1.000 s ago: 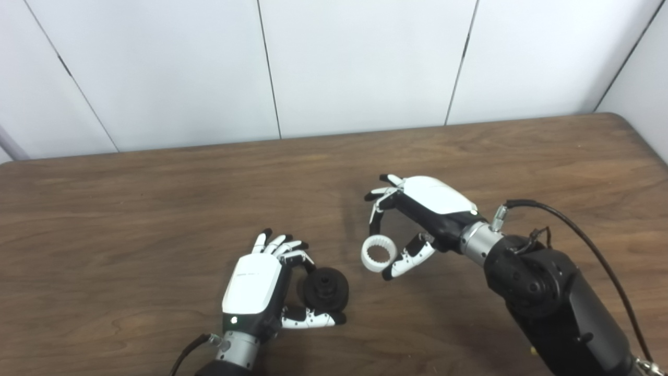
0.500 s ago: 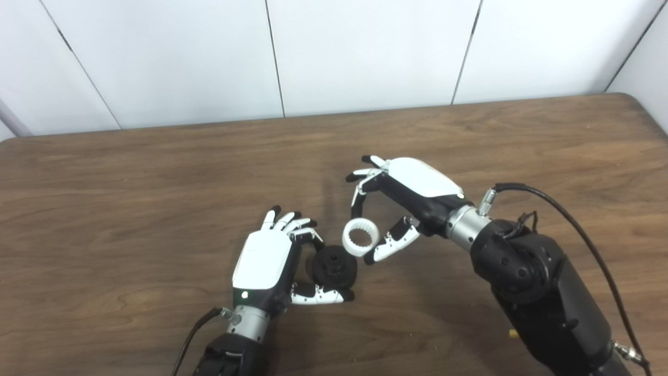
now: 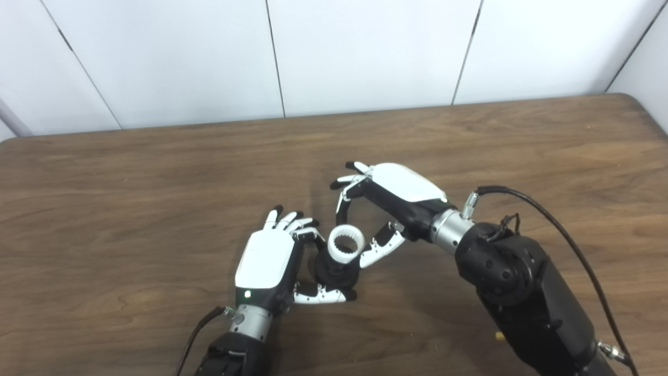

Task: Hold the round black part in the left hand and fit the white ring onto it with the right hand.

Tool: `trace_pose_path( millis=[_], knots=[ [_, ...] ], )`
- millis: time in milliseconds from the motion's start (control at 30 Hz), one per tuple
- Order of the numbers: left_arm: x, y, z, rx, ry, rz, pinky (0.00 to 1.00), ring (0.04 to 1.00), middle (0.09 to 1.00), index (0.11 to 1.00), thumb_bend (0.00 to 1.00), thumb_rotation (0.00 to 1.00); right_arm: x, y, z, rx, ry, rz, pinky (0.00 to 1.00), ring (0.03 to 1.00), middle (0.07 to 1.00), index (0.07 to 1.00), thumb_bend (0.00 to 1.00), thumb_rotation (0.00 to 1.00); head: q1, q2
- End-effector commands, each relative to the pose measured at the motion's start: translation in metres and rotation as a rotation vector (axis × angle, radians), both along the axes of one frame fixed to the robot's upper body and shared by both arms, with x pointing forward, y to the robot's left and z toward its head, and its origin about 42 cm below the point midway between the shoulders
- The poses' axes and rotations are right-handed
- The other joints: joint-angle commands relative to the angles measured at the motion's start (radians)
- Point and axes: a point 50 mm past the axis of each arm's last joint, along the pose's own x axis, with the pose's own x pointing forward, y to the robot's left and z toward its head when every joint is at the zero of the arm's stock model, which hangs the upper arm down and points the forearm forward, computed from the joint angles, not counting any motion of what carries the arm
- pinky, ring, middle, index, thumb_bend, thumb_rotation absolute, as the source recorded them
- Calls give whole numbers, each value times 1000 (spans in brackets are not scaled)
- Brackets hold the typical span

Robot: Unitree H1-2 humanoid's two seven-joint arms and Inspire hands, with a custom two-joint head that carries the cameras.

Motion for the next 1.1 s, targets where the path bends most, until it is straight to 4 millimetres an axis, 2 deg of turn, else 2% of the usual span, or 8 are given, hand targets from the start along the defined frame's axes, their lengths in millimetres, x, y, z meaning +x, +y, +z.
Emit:
trace_pose_path(
  millis=[0, 1067],
  knots=[
    [0, -5, -4, 32, 24, -20, 1000, 887, 797, 484, 523, 53, 4, 6, 16, 9, -84, 26, 1000, 1000, 864, 485, 521, 137, 2, 1],
    [-1, -14, -1, 17, 8, -23, 1000, 884, 790, 483, 524, 52, 1, 10, -3, -17, -58, 59, 1000, 991, 858, 484, 522, 135, 26, 17]
  ],
)
